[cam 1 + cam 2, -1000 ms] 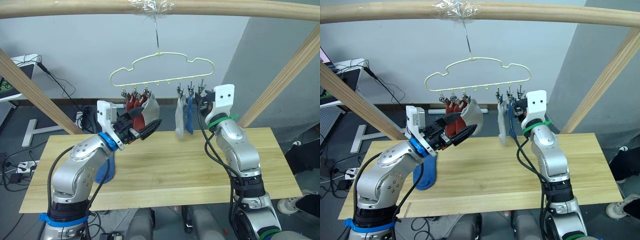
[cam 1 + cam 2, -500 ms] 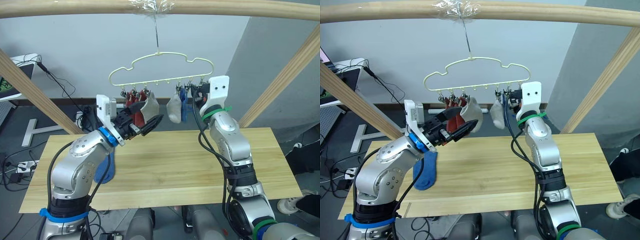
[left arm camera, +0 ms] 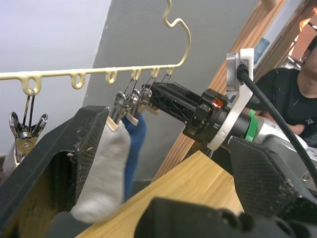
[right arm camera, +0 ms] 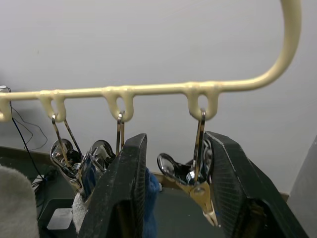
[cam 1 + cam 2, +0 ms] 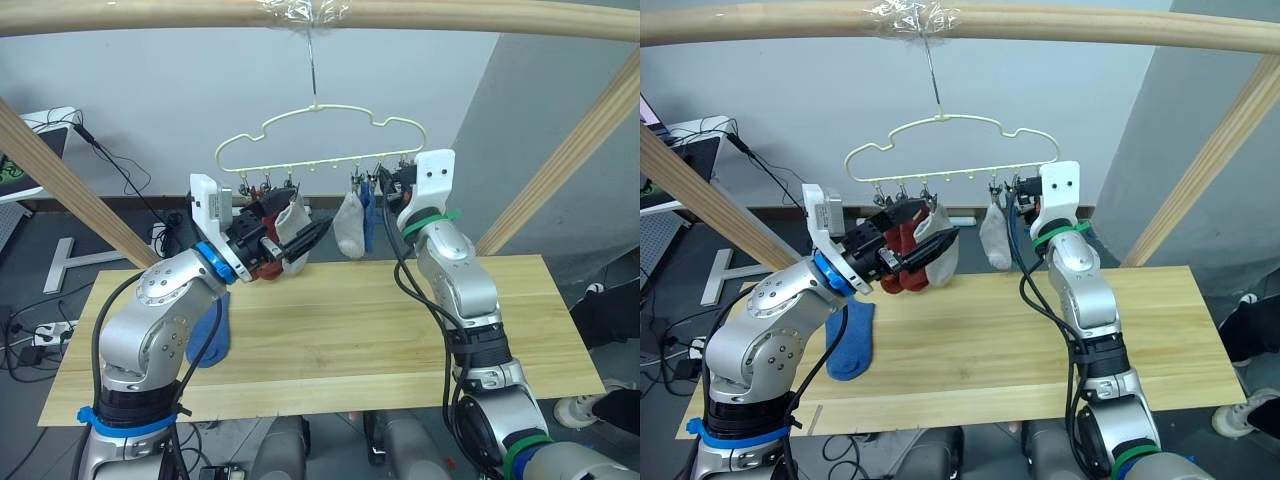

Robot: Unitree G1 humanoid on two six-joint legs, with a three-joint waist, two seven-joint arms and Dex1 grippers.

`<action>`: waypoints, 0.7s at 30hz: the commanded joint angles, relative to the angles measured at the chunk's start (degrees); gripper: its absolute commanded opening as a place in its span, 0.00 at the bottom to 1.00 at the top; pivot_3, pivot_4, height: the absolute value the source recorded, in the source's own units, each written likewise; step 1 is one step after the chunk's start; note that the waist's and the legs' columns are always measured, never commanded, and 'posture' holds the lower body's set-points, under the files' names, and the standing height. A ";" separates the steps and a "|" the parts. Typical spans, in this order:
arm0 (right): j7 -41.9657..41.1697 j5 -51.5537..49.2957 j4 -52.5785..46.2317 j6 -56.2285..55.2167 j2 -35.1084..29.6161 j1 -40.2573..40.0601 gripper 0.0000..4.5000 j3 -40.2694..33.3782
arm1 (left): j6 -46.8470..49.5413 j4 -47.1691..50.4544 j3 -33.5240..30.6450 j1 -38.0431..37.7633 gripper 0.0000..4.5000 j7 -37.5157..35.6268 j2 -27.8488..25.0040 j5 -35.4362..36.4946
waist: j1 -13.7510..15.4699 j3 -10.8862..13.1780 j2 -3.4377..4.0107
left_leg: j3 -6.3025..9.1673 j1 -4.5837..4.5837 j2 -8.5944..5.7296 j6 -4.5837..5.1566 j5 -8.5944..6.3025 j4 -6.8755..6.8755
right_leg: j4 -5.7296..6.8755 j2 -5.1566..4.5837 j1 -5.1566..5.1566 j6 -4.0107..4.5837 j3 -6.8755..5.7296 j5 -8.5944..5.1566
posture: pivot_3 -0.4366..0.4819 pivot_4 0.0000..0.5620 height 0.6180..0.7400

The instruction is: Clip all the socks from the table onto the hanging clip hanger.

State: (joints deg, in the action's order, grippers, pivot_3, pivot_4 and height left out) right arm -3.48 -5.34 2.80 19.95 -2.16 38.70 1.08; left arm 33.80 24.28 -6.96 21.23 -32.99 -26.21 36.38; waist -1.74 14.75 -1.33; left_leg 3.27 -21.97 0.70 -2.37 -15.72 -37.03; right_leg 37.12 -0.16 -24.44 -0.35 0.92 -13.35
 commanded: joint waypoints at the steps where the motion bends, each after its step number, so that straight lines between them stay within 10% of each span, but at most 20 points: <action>1: -0.11 0.29 -0.67 -1.86 -0.28 1.33 0.41 -0.73 | -0.11 2.84 -0.55 0.97 1.00 0.14 -0.38 1.33 | 0.01 0.00 0.00 | 0.00 0.00 0.00 0.00 0.00 0.00 | 0.00 0.00 0.00 0.00 0.00 0.00 | 0.54 0.45 1.00; 10: -0.48 0.16 -0.21 -1.76 -0.56 1.40 0.41 -0.58 | -0.12 2.85 -0.57 1.38 1.00 0.21 -0.34 1.56 | 0.02 0.00 0.00 | -0.01 0.00 0.00 0.00 0.00 -0.01 | 0.02 0.00 0.00 0.01 0.00 0.00 | 0.54 0.45 1.00; 18: -0.89 0.09 -0.10 -2.24 -1.25 1.22 0.00 -0.86 | -0.12 3.13 -0.50 1.36 1.00 0.66 0.03 1.71 | 0.03 0.00 0.00 | -0.01 0.01 0.00 0.00 0.00 -0.01 | 0.03 0.00 0.00 0.01 0.01 0.01 | 0.54 0.43 1.00; 21: -1.50 -0.08 -0.15 -2.31 -2.21 1.15 0.00 -1.17 | -0.05 3.49 -0.46 0.71 1.00 1.08 0.28 1.84 | 0.07 0.00 0.00 | -0.01 0.00 -0.01 -0.01 0.00 -0.02 | 0.02 0.00 0.00 0.01 0.01 0.01 | 0.53 0.44 1.00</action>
State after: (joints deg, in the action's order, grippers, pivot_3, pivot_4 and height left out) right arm -4.55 -5.37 3.85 18.92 -3.91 38.98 1.01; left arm 34.34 25.07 -6.96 22.02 -32.04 -26.05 37.25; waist -1.67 14.75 -1.33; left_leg 3.26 -21.97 0.68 -2.38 -15.71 -37.05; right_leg 37.14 -0.17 -24.44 -0.34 0.93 -13.34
